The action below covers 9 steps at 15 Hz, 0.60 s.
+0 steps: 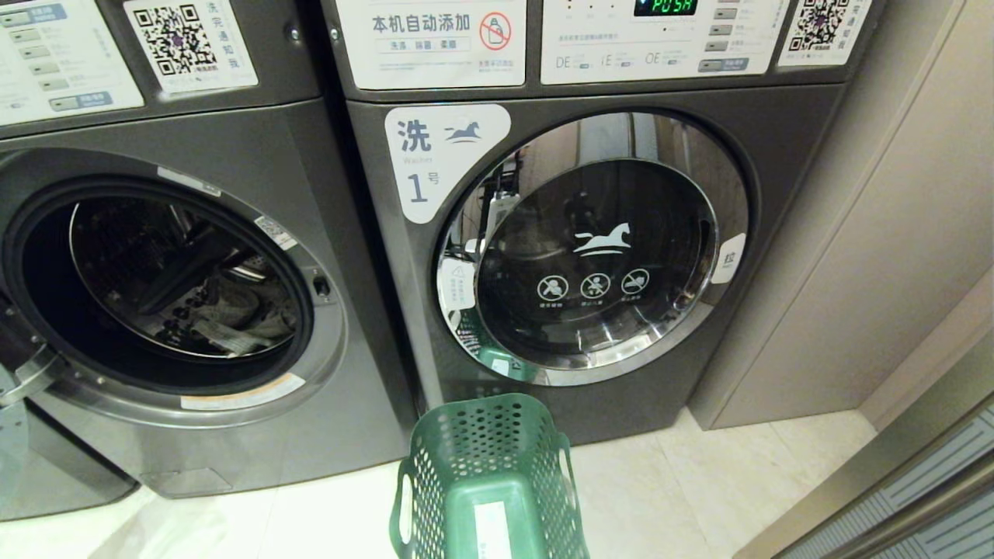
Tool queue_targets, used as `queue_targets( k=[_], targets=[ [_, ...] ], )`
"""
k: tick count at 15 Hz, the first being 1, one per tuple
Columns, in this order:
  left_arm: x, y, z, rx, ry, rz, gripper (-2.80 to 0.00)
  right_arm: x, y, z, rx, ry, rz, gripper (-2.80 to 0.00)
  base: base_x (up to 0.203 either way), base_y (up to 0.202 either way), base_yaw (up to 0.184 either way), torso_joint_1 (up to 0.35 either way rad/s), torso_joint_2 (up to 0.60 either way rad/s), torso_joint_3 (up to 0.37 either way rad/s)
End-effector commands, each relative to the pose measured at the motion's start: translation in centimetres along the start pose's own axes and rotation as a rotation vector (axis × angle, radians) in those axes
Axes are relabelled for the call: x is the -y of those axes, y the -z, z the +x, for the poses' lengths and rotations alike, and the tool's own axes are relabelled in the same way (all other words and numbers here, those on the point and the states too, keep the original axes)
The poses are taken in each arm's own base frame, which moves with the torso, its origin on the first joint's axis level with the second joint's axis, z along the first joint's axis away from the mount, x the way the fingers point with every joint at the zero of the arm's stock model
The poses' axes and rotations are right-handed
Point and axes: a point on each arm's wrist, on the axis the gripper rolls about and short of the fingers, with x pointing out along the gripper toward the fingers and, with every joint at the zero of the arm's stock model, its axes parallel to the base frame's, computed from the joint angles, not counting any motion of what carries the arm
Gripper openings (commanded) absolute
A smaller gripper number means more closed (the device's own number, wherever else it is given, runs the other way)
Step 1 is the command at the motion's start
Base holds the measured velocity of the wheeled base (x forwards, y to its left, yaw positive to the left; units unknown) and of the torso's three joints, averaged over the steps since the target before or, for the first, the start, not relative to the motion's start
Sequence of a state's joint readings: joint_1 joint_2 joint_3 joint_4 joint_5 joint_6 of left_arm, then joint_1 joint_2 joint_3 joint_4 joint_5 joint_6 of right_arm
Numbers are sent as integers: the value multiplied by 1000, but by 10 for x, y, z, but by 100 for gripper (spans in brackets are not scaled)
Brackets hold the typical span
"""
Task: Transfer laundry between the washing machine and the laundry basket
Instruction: Open the lid of the washing machine
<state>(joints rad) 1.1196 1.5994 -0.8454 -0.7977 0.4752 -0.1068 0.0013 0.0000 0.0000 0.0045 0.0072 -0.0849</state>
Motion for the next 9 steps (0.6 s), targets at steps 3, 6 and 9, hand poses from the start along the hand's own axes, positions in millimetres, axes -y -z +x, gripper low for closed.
queue_targets(
  k=[3,6,9],
  targets=[
    [19,-3,-140,-7,475,-41,-280,0,0,0,0,-1,-1,-280,0,0,0,0,0,0],
    [-4,26,-219,-68,858,4,-280,0,0,0,0,-1,-1,-280,0,0,0,0,0,0],
    [-65,64,-249,-74,1116,48,-280,0,0,0,0,-2,-1,-280,0,0,0,0,0,0]
  ],
)
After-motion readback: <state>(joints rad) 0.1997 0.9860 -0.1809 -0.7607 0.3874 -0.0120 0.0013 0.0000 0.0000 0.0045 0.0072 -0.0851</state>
